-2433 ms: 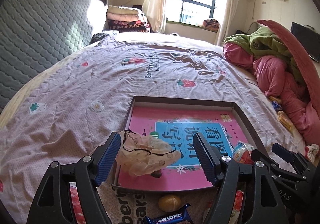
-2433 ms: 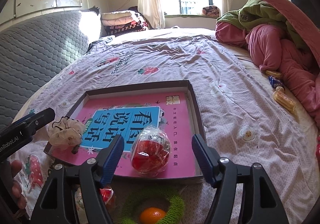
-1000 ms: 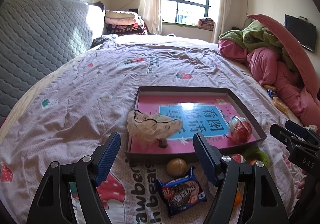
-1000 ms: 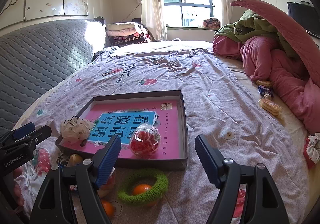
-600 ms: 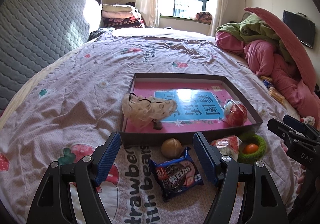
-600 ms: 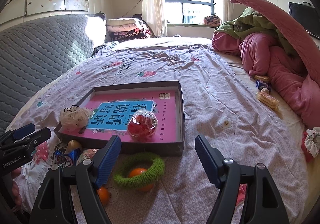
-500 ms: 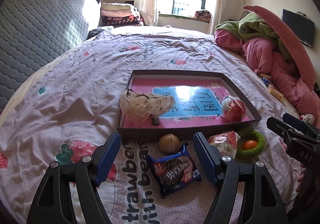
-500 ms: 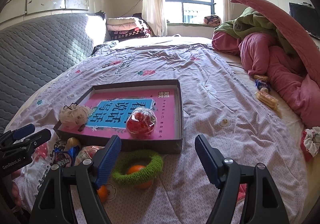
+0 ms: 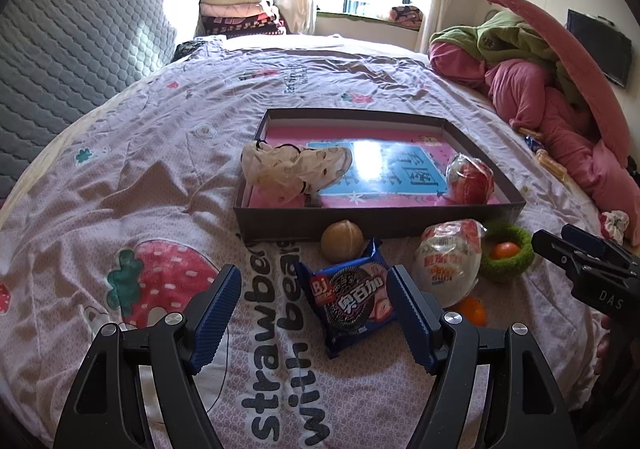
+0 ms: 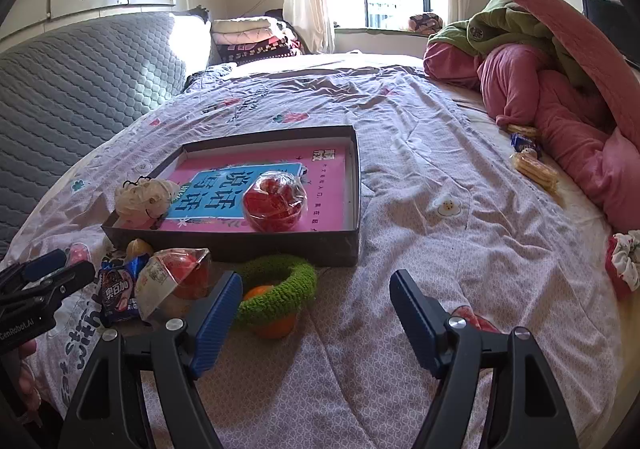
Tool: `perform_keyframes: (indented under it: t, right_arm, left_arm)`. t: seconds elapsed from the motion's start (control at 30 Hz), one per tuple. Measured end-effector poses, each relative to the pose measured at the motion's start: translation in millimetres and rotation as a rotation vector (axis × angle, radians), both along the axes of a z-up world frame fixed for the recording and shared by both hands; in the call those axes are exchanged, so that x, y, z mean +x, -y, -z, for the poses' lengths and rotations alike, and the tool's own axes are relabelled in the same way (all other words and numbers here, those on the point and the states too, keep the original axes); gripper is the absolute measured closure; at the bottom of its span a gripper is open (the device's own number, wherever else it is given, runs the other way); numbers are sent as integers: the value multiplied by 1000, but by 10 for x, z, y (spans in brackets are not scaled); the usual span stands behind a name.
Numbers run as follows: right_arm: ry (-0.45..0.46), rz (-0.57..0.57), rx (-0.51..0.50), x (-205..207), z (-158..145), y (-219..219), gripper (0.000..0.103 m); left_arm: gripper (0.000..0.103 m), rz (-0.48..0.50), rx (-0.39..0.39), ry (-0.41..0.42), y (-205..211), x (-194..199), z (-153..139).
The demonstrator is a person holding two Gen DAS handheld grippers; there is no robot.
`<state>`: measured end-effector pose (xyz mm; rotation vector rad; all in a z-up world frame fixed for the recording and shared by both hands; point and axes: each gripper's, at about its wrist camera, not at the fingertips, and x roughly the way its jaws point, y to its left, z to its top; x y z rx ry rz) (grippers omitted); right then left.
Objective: Organize objects
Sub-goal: 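Withdraw both tools from the tray back toward the remaining items, then grasp the green knitted ring with the right tool while the left tool approaches the blue snack packet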
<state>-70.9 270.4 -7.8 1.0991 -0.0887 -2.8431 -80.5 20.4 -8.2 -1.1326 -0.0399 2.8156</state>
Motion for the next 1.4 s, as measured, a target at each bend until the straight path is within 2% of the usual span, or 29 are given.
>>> perform_keyframes:
  t: [0.4, 0.5, 0.77, 0.83, 1.03, 1.1, 1.23, 1.4]
  right_arm:
    - [61, -3, -57, -69, 141, -38, 27]
    - [76, -5, -89, -90, 172, -64, 30]
    - [124, -38, -166, -153, 246, -58, 52]
    - [135, -47, -199, -164, 271, -63, 53]
    - [139, -54, -270, -187, 280, -99, 66]
    - [131, -54, -264, -194, 262, -92, 69]
    - [95, -71, -250, -194, 184, -42, 84]
    - [88, -106, -191, -198, 155, 86, 86]
  left_arm:
    - [27, 18, -12, 29, -24, -14, 106]
    - [27, 17, -14, 35, -29, -28, 131]
    - [27, 3, -9, 54, 8, -72, 185]
    - [27, 4, -9, 58, 6, -81, 193]
    - [27, 8, -4, 56, -5, -80, 185]
    - [27, 9, -2, 58, -20, -88, 183]
    - [27, 13, -7, 56, -55, -96, 180]
    - [27, 10, -24, 62, -77, -130, 217]
